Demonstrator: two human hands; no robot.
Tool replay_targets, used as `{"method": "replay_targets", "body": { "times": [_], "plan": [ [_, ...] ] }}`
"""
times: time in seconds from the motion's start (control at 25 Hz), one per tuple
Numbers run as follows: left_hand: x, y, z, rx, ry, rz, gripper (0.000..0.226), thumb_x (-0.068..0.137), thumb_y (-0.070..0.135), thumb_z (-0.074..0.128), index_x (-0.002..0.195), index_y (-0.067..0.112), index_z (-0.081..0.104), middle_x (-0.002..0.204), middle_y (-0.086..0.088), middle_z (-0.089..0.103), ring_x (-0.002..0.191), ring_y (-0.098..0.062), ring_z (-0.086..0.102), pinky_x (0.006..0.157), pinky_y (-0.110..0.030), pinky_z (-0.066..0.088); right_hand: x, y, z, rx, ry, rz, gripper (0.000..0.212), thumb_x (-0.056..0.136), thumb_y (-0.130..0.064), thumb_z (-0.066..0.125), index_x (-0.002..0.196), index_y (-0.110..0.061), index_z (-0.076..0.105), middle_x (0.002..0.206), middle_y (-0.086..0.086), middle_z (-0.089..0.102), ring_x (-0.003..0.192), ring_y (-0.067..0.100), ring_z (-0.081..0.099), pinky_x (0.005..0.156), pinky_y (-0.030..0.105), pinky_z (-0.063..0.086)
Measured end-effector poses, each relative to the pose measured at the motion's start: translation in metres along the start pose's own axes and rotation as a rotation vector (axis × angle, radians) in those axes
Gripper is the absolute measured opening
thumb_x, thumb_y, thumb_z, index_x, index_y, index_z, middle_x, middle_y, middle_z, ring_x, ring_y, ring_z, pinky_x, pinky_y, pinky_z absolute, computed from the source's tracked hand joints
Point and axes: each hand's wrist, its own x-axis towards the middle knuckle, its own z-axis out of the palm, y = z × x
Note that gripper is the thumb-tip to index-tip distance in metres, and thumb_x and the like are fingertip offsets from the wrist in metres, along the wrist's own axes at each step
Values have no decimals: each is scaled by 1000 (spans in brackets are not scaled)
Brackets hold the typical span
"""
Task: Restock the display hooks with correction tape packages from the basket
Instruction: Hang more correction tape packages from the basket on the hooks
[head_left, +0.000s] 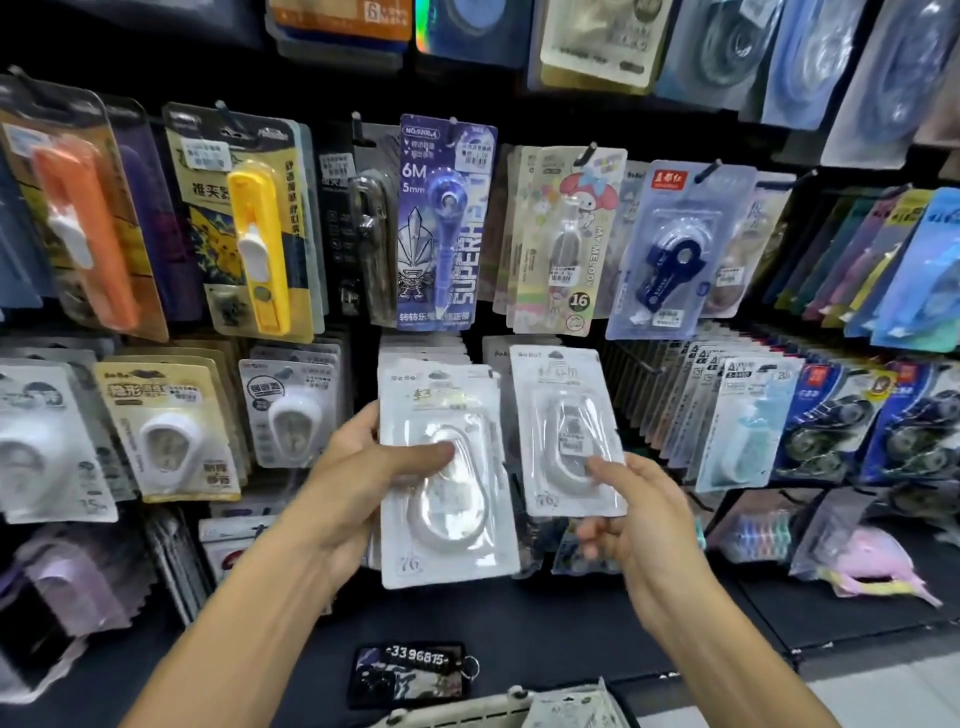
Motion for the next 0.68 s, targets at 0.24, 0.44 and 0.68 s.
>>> {"method": "replay_targets", "body": {
  "times": [0.24, 0.44, 0.68],
  "plan": [
    [-3, 4, -7, -98, 124, 104, 62, 60, 12, 83, 119, 23, 66, 107, -5, 80, 93, -29, 78, 78, -43, 60, -9, -2, -11, -99, 26, -100, 17, 90, -19, 68, 103, -30, 73, 76, 3, 71, 42, 14, 43, 36, 26, 31],
    [-5, 2, -1, -114, 131, 107, 64, 58, 13, 83, 119, 22, 66, 107, -5, 80, 95, -29, 77, 81, -44, 59, -13, -2, -9, -11, 64, -33, 17, 88, -20, 73, 101, -31, 76, 68, 1, 66, 42, 11, 42, 35, 24, 27],
    [-3, 0, 4, -99, 147, 127, 63, 58, 15, 84, 118, 21, 66, 107, -5, 80, 97, -28, 77, 89, -48, 58, -14, 5, -5, 77, -41, 154, 46, 91, -24, 72, 131, -27, 50, 100, 8, 75, 66, 23, 71, 50, 35, 53]
  ]
}}
